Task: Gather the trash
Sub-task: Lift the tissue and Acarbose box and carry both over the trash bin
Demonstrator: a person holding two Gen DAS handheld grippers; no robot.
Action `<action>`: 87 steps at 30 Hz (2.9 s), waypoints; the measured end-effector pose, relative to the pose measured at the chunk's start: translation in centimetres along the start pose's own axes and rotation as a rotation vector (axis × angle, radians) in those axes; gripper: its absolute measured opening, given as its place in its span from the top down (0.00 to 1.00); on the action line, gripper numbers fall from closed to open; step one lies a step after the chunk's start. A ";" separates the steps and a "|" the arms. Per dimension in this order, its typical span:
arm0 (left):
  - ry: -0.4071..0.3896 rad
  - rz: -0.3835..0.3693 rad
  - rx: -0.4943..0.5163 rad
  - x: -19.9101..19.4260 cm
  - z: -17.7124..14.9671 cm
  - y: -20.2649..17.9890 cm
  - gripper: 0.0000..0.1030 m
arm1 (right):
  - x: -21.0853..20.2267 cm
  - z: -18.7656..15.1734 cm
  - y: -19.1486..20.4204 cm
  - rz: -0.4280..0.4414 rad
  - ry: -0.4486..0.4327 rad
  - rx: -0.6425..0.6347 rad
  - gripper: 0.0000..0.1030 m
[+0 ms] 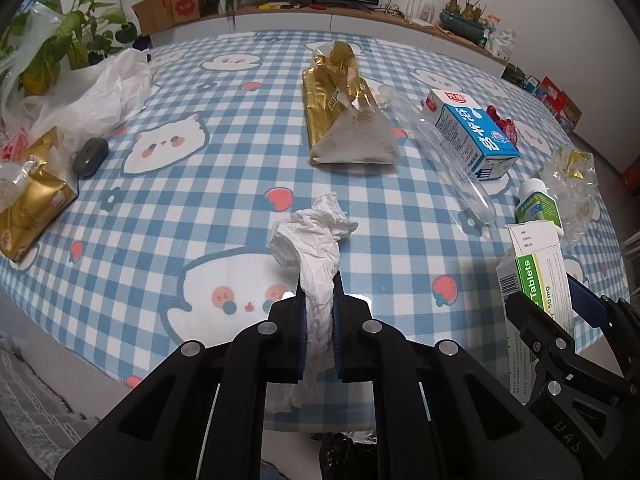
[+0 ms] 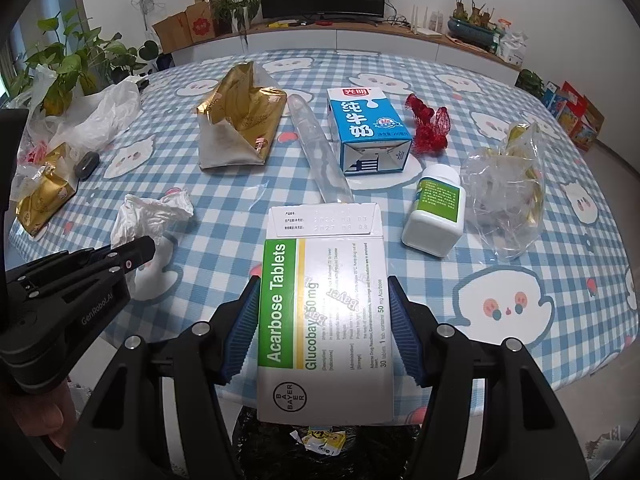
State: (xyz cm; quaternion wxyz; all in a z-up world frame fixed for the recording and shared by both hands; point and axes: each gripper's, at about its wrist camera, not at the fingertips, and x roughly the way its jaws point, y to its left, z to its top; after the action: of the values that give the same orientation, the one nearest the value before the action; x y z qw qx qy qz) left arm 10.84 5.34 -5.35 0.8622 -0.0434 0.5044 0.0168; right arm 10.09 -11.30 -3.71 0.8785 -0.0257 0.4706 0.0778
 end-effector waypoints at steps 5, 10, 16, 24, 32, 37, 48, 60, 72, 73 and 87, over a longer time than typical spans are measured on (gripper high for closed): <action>-0.016 -0.023 -0.006 -1.9 -1.2 0.0 0.91 | -1.1 -0.9 -0.2 0.001 -0.008 0.008 0.44; -0.044 -0.037 -0.005 -3.7 -2.3 0.1 0.91 | -2.6 -1.7 -0.5 0.010 -0.028 0.013 0.43; -0.053 -0.043 -0.009 -4.7 -4.0 0.6 0.91 | -4.0 -2.7 -0.6 0.017 -0.049 0.003 0.44; -0.055 -0.045 -0.011 -5.9 -6.6 0.8 0.91 | -5.4 -4.7 -0.7 0.023 -0.055 0.003 0.43; -0.063 -0.066 -0.024 -7.5 -9.8 1.1 0.91 | -6.6 -6.7 -0.3 0.026 -0.059 0.002 0.43; -0.051 -0.069 -0.036 -7.9 -12.2 1.9 0.91 | -7.3 -8.3 -0.2 0.024 -0.058 -0.002 0.43; -0.025 -0.076 -0.055 -8.3 -16.9 2.6 0.91 | -8.7 -11.6 -0.2 0.022 -0.065 0.002 0.43; -0.002 -0.063 -0.066 -7.0 -19.4 3.0 0.91 | -7.1 -16.1 -0.6 0.012 -0.020 0.005 0.44; 0.050 -0.025 -0.044 -3.3 -20.4 2.8 0.91 | -3.2 -18.2 -1.2 0.001 0.045 0.015 0.43; 0.053 -0.023 -0.043 -3.0 -20.5 2.8 0.91 | -3.0 -18.4 -1.3 0.000 0.049 0.016 0.43; 0.094 -0.016 -0.064 1.3 -21.2 2.9 0.91 | 1.6 -19.7 -1.8 -0.012 0.128 0.028 0.43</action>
State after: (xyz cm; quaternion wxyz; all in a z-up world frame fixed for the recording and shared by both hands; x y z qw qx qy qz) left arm -7.12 6.24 -17.00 0.8359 -0.0758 0.5431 0.0242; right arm -4.97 -15.25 -16.07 0.8474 -0.0213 0.5266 0.0641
